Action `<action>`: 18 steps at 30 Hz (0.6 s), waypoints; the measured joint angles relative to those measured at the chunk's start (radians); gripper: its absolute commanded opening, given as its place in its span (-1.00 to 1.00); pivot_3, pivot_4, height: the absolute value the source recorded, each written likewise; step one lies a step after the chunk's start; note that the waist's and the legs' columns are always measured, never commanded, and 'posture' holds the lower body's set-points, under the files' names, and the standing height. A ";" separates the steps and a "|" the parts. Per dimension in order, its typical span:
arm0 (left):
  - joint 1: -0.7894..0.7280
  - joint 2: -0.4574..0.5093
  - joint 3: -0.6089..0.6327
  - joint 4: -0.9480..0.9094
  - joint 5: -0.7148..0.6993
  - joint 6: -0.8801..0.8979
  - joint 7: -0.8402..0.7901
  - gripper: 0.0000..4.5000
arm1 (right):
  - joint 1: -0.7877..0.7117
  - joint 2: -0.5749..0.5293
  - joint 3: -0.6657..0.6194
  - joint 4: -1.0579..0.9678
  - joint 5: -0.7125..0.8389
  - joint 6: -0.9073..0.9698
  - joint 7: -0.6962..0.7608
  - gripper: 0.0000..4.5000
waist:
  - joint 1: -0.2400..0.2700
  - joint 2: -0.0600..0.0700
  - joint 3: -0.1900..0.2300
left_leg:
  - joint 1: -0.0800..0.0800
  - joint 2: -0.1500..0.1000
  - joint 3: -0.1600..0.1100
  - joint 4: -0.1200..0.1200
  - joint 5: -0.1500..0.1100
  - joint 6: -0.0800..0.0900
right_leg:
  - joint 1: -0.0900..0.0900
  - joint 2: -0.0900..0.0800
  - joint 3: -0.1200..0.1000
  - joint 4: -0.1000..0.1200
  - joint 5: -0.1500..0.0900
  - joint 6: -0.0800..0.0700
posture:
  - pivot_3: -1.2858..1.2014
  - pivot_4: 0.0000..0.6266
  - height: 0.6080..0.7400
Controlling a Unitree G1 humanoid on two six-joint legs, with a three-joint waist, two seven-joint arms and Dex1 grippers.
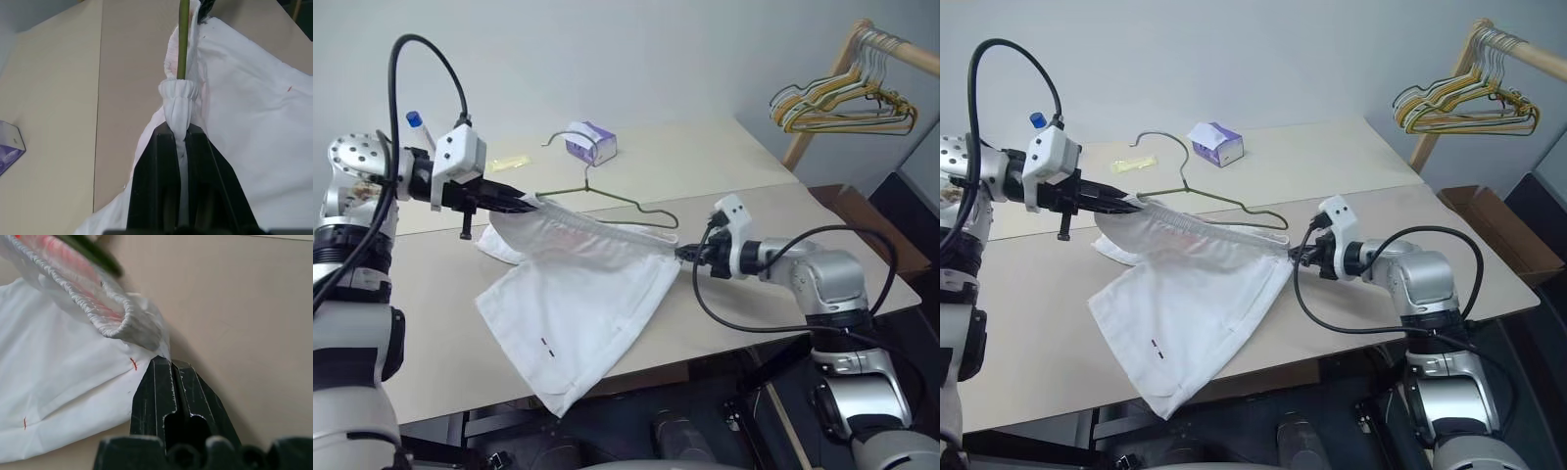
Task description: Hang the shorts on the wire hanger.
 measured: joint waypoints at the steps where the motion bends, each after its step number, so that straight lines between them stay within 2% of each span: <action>1: 0.000 0.000 -0.004 0.000 -0.007 -0.001 0.000 -1.00 | -0.011 -0.006 0.003 0.014 -0.002 -0.012 0.007 -0.99 | 0.000 0.000 0.000 | 0.000 0.000 0.000 0.000 0.000 0.000 | 0.000 0.000 0.000 0.000 0.000 0.000 | -0.08 -1.00 1.00; 10: 0.001 0.000 -0.021 0.010 0.014 -0.009 0.000 -1.00 | -0.020 -0.032 0.026 0.047 -0.019 -0.071 0.044 -0.99 | 0.000 0.000 0.000 | 0.000 0.000 0.000 0.000 0.000 0.000 | 0.000 0.000 0.000 0.000 0.000 0.000 | -0.08 -1.00 1.00; 18: 0.000 -0.007 -0.014 0.042 0.092 -0.046 0.000 -1.00 | -0.018 -0.097 0.071 -0.033 -0.041 -0.132 0.081 -0.99 | 0.002 0.000 0.000 | 0.000 0.000 0.000 0.000 0.000 0.000 | 0.000 0.000 0.000 0.000 0.000 0.000 | -0.08 -1.00 1.00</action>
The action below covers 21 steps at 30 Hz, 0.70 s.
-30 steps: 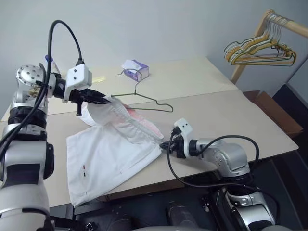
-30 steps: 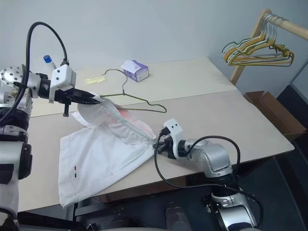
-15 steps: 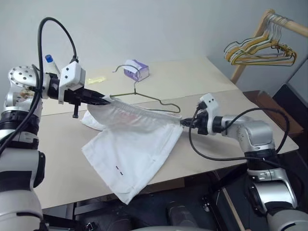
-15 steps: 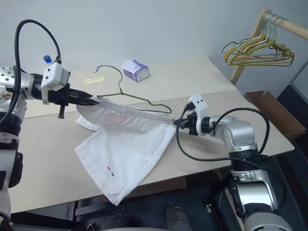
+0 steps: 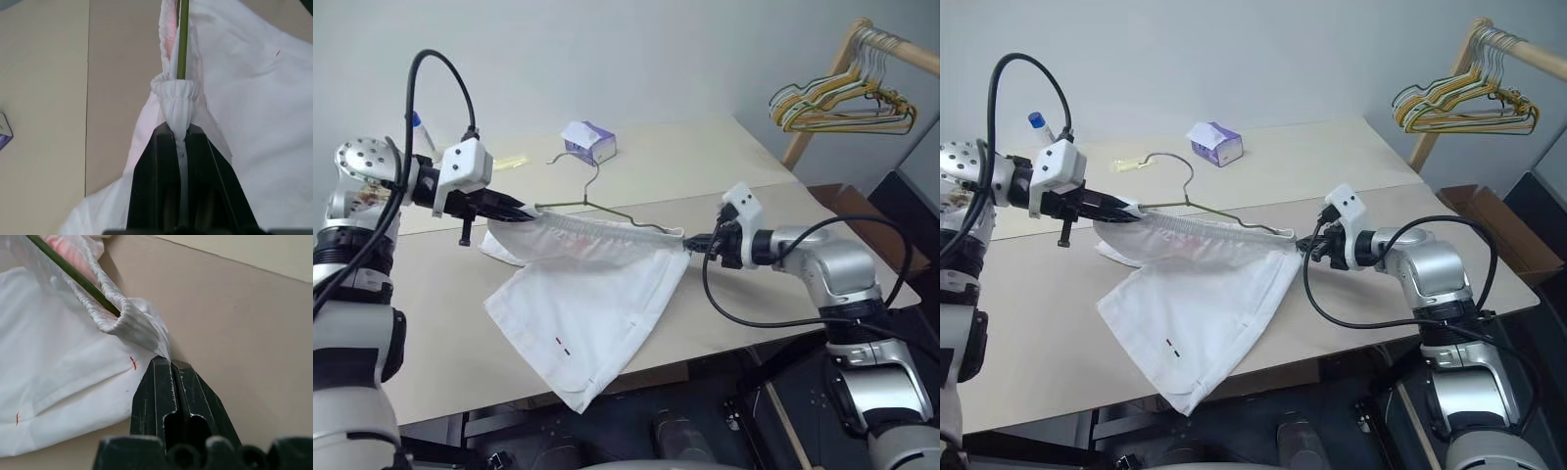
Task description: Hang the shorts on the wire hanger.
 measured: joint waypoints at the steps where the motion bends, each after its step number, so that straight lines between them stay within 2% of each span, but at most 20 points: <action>1: 0.000 -0.001 0.001 0.000 0.005 -0.001 0.000 -1.00 | -0.002 -0.015 0.012 -0.020 -0.008 -0.003 0.010 -0.99 | 0.000 0.000 0.000 | 0.000 0.000 0.000 0.000 0.000 0.000 | 0.000 0.000 0.000 0.000 0.000 0.000 | -0.08 -1.00 1.00; 3: 0.000 -0.002 0.004 -0.003 0.016 -0.002 0.000 -1.00 | -0.032 -0.041 0.037 -0.050 -0.012 0.017 0.029 -0.99 | -0.001 0.000 0.000 | 0.000 0.000 0.000 0.000 0.000 0.000 | 0.000 0.000 0.000 0.000 0.000 0.000 | -0.09 -1.00 1.00; 10: -0.001 -0.058 0.047 -0.018 0.054 -0.003 0.021 -1.00 | -0.308 -0.118 0.142 -0.182 -0.041 0.146 0.078 -0.99 | -0.002 0.002 0.001 | -0.001 0.000 0.000 0.000 0.000 0.000 | -0.001 0.000 0.000 0.000 0.000 0.000 | -0.10 -1.00 1.00; 21: -0.004 -0.083 0.095 -0.018 0.067 0.001 0.030 -1.00 | -0.379 -0.101 0.276 -0.194 -0.109 0.176 0.104 -0.99 | -0.003 0.002 0.001 | -0.003 0.000 0.000 0.001 0.000 0.000 | -0.003 -0.001 0.000 0.001 0.000 0.000 | -0.09 -1.00 1.00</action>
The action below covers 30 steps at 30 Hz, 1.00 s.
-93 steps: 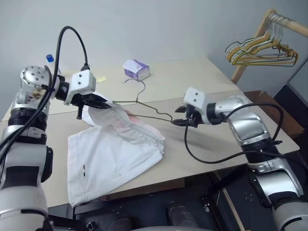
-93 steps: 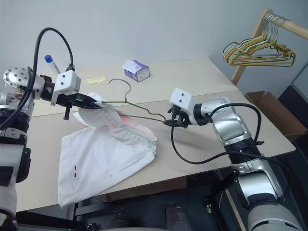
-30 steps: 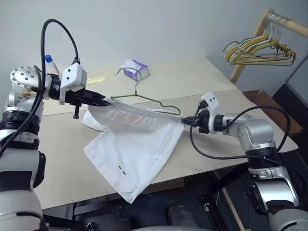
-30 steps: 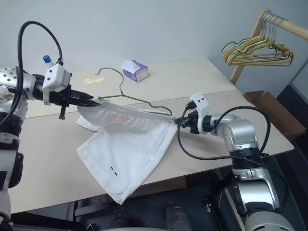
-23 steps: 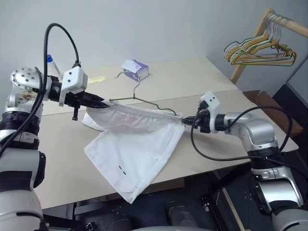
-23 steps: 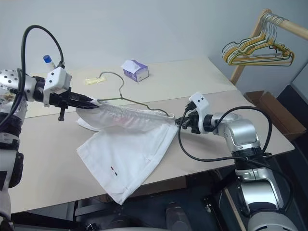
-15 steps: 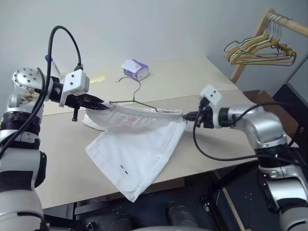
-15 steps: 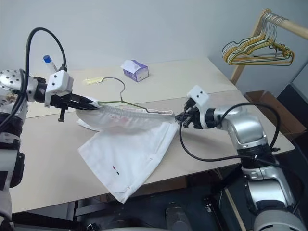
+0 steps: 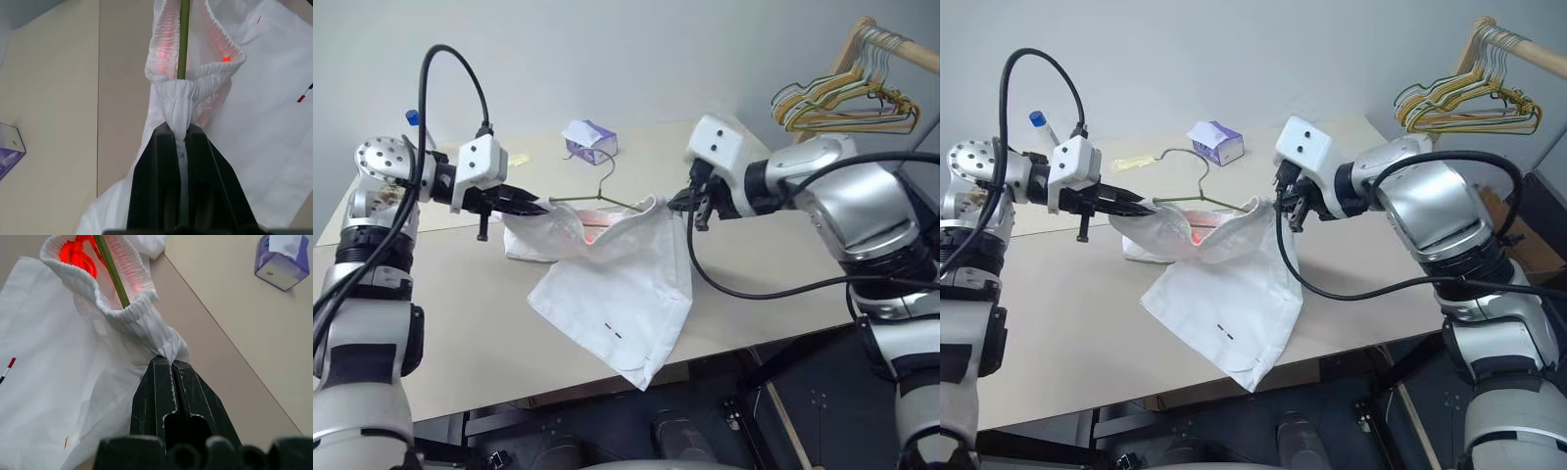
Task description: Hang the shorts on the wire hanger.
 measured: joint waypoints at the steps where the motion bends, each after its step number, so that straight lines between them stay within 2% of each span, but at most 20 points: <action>1: 0.000 0.000 0.002 -0.001 0.005 0.000 0.001 -1.00 | 0.000 0.013 0.000 0.003 -0.003 0.000 -0.007 -0.99 | -0.001 0.000 0.000 | 0.000 0.000 0.000 0.000 0.000 0.000 | 0.000 0.000 0.000 0.000 0.000 0.000 | -0.09 -1.00 1.00; 7: 0.014 -0.006 0.009 -0.004 0.028 0.000 0.012 -1.00 | -0.007 0.067 -0.028 0.002 0.022 0.023 -0.009 -0.99 | -0.011 0.000 0.000 | 0.000 0.000 -0.001 0.000 0.000 0.000 | 0.000 0.000 0.000 0.000 0.000 0.000 | -0.09 -1.00 1.00; 13: 0.029 -0.020 0.032 -0.039 0.020 0.024 0.010 -1.00 | 0.003 0.064 -0.016 -0.006 -0.004 -0.028 -0.007 -0.99 | -0.012 0.000 0.000 | 0.000 0.000 -0.001 0.000 0.000 0.000 | 0.000 0.000 0.000 0.000 0.000 0.000 | -0.09 -1.00 1.00; 16: 0.029 -0.021 0.043 -0.041 0.020 0.031 0.009 -1.00 | 0.032 0.059 0.012 -0.005 -0.047 -0.114 -0.007 -0.69 | -0.017 0.000 0.000 | 0.000 0.000 -0.001 0.000 0.000 0.000 | 0.000 0.000 0.000 0.000 0.000 0.000 | -0.09 -1.00 1.00; 19: 0.029 -0.021 0.047 -0.041 0.021 0.034 0.009 -1.00 | 0.050 0.056 0.032 0.006 -0.076 -0.169 0.000 -0.26 | -0.022 0.000 0.000 | 0.000 0.000 -0.001 0.000 0.000 0.000 | 0.000 0.000 0.000 0.001 0.000 0.000 | -0.09 -1.00 1.00; 30: 0.034 -0.024 0.059 -0.045 0.021 0.040 -0.010 -1.00 | 0.072 0.065 0.034 0.058 -0.121 -0.263 0.036 -0.26 | -0.023 0.000 0.000 | 0.000 0.000 -0.001 0.000 0.000 0.000 | 0.000 0.000 0.000 0.001 0.000 0.000 | -0.09 -1.00 1.00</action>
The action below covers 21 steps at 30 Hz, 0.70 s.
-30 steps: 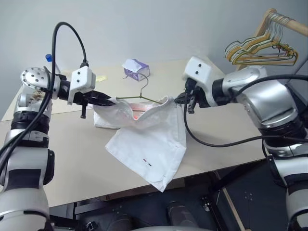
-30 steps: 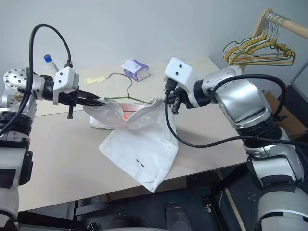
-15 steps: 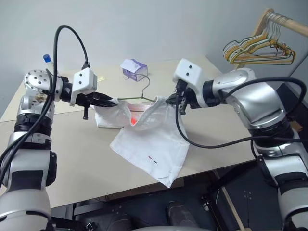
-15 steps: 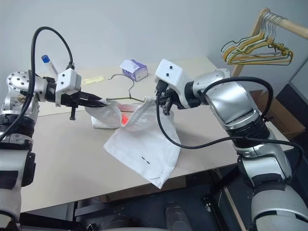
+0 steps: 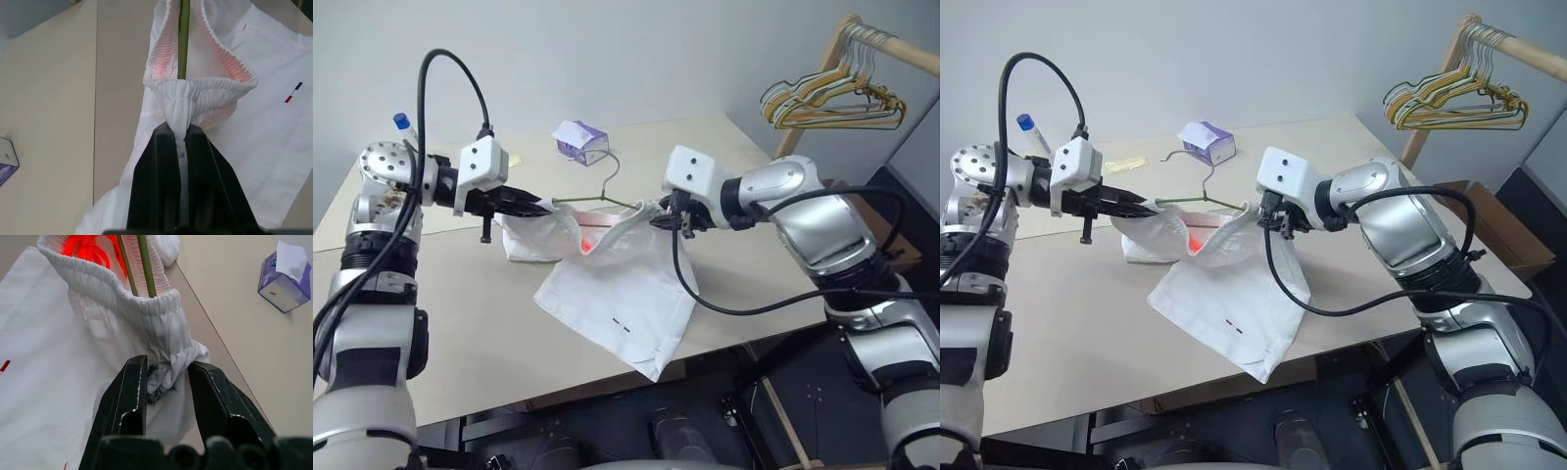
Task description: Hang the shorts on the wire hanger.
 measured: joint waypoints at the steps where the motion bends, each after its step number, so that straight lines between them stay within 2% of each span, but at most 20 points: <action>1: 0.000 -0.002 0.004 -0.001 -0.004 0.002 -0.005 -1.00 | 0.002 0.007 -0.003 0.006 0.000 -0.003 0.000 -0.26 | 0.000 0.000 0.000 | 0.000 0.000 0.000 0.000 0.000 0.000 | 0.000 0.000 0.000 0.000 0.000 0.000 | -0.09 -1.00 1.00; 8: 0.004 -0.006 0.006 -0.016 -0.019 0.004 -0.018 -1.00 | 0.010 0.041 -0.008 0.040 0.002 -0.034 0.033 -0.26 | 0.000 0.000 0.000 | 0.000 0.000 0.000 0.000 0.000 0.000 | 0.000 0.000 0.000 0.000 0.000 0.000 | -0.08 -1.00 1.00; 11: 0.004 -0.007 0.006 -0.016 -0.019 0.004 -0.018 -1.00 | 0.010 0.056 -0.014 0.061 0.012 -0.034 0.047 -0.54 | 0.000 0.000 0.000 | 0.000 0.000 0.000 0.000 0.000 0.000 | 0.000 0.000 0.000 0.000 0.000 0.000 | -0.08 -1.00 1.00; 14: 0.004 -0.007 0.007 -0.017 -0.020 0.004 -0.018 -1.00 | 0.010 0.062 -0.021 0.076 0.019 -0.029 0.057 -0.98 | 0.000 0.000 0.000 | 0.000 0.000 0.000 0.000 0.000 0.000 | 0.000 0.000 0.000 0.000 0.000 0.000 | -0.08 -1.00 1.00; 21: 0.004 -0.013 0.007 -0.012 -0.020 0.002 -0.017 -1.00 | 0.020 0.064 -0.030 0.082 0.020 -0.025 0.057 -0.98 | 0.000 0.000 0.000 | 0.000 0.000 0.000 0.000 0.000 0.000 | 0.000 0.000 0.000 0.000 0.000 0.000 | -0.09 -1.00 1.00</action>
